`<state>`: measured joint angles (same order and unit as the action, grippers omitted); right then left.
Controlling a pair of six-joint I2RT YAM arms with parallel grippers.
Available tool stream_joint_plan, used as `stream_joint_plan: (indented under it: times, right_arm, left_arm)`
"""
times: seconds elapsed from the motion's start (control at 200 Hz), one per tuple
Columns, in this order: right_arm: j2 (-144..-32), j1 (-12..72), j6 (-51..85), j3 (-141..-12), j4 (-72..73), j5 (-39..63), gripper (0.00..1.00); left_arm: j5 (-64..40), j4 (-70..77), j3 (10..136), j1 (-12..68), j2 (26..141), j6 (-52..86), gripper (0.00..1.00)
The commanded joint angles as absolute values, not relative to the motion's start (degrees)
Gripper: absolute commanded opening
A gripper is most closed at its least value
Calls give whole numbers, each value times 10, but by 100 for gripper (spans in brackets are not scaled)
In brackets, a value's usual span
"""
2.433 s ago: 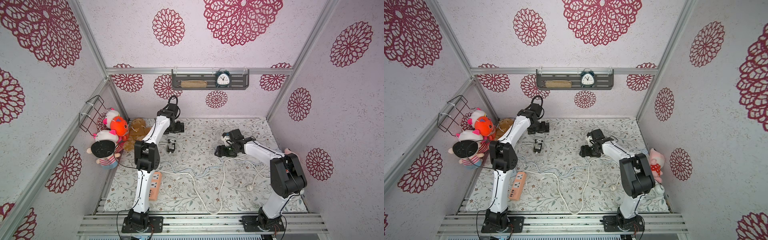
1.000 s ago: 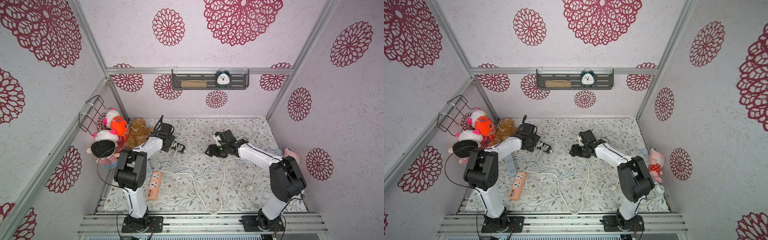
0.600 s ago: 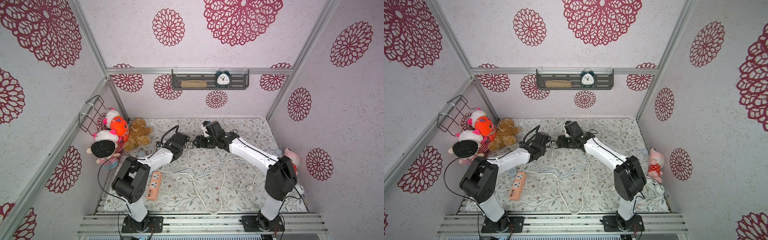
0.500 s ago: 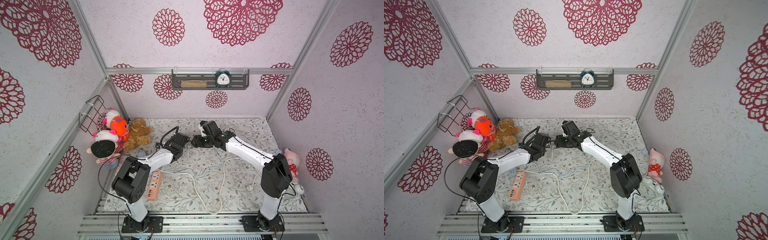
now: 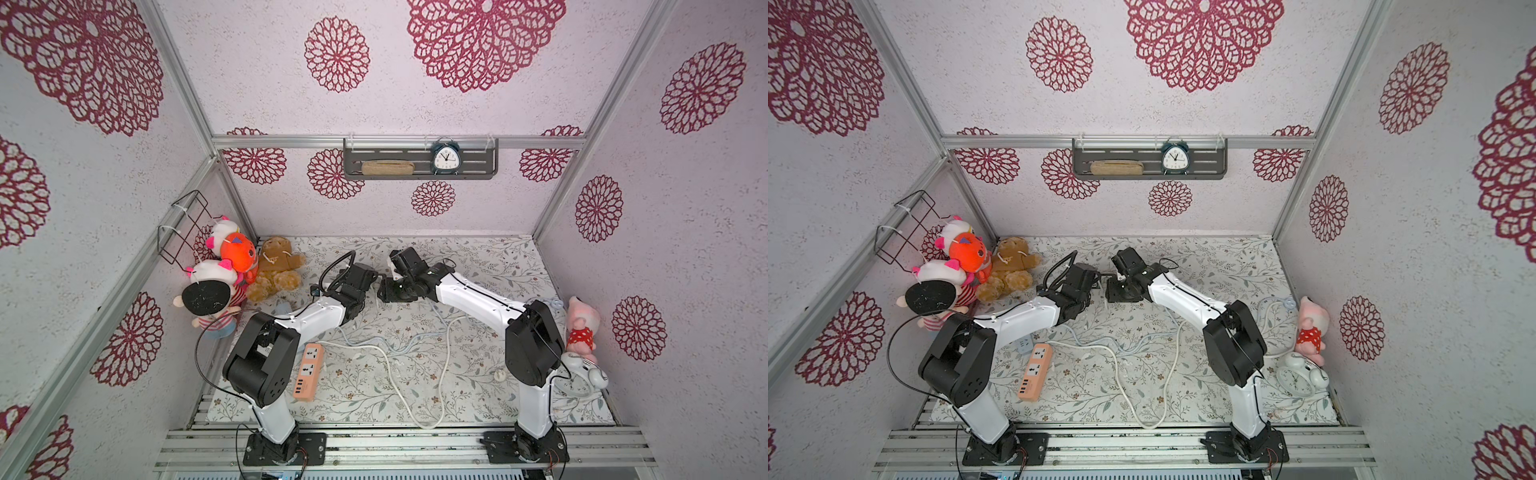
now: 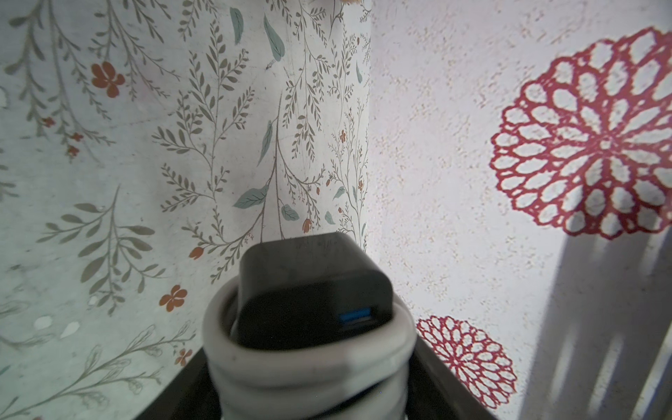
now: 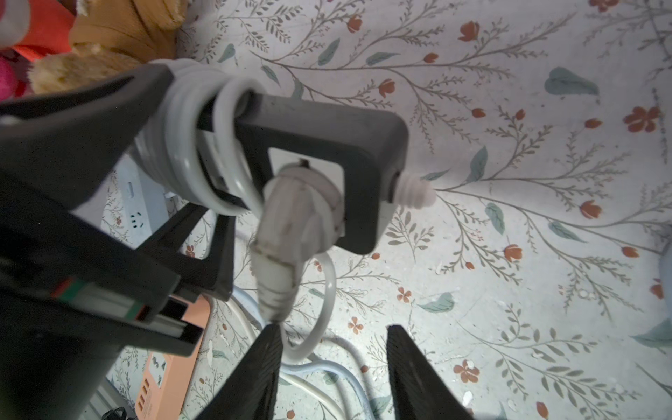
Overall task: Unwrap the cord wrapped around the power strip
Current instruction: Pick up the power strip from the center of the board.
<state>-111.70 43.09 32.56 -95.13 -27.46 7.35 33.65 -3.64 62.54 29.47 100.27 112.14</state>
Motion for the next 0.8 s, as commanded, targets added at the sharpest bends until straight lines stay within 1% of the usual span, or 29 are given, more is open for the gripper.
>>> stream_joint_plan:
  times: [0.0, 0.195, 0.29, 0.4, 0.43, 0.575, 0.645, 0.705, 0.795]
  right_arm:
    - [-1108, 435, 315, -959, -246, 86, 50]
    - [-1140, 434, 301, -989, -275, 84, 49]
    - [-1147, 434, 296, -988, -278, 80, 47]
    - [-1145, 428, 283, -987, -284, 64, 38]
    - [-1144, 424, 282, -987, -284, 61, 37]
    - [-1149, 412, 265, -994, -291, 46, 31]
    - [-1156, 407, 253, -1001, -301, 40, 24]
    - [-1162, 402, 241, -1003, -311, 37, 19]
    - [-1163, 392, 231, -996, -321, 35, 11]
  left_arm:
    - [335, 7, 628, 297, 981, 1125, 0]
    - [335, 15, 621, 299, 971, 1105, 0]
    - [324, 21, 615, 298, 962, 1086, 0]
    - [304, -16, 631, 297, 954, 1034, 0]
    - [296, -19, 632, 298, 954, 1028, 0]
    - [262, 10, 612, 303, 954, 1030, 0]
    - [244, 9, 611, 306, 959, 1029, 0]
    - [227, 12, 606, 307, 963, 1025, 10]
    - [217, 26, 584, 308, 961, 1024, 20]
